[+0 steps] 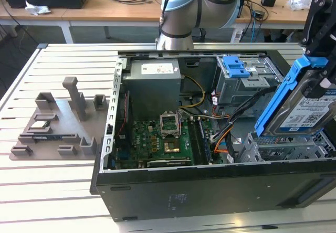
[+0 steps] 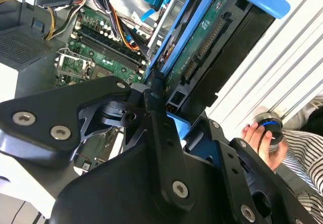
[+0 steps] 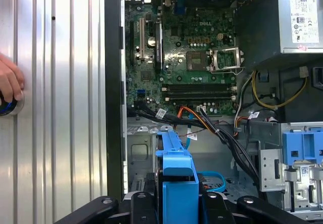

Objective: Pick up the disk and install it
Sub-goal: 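Pick up the disk, then insert the disk into the insertion slot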

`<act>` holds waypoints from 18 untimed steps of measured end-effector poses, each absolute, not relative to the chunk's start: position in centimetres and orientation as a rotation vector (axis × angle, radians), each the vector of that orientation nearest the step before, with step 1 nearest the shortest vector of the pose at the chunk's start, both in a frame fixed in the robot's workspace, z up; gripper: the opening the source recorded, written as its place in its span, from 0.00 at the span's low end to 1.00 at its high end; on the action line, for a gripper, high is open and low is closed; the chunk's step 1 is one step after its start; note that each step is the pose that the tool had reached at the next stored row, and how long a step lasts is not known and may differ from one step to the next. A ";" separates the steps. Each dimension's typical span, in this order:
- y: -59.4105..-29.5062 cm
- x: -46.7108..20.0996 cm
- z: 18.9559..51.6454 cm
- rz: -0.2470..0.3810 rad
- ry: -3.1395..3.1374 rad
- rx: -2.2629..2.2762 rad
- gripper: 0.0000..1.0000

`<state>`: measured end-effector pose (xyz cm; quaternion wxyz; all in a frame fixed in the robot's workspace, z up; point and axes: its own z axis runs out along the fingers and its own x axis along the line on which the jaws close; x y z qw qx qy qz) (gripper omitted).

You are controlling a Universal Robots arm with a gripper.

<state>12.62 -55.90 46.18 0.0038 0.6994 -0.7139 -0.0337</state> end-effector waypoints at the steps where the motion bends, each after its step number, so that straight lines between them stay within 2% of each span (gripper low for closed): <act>1: -55.9 12.6 46.2 -0.106 -2.238 2.192 0.37; 18: -55.8 13.0 44.8 -0.120 -2.246 2.195 0.37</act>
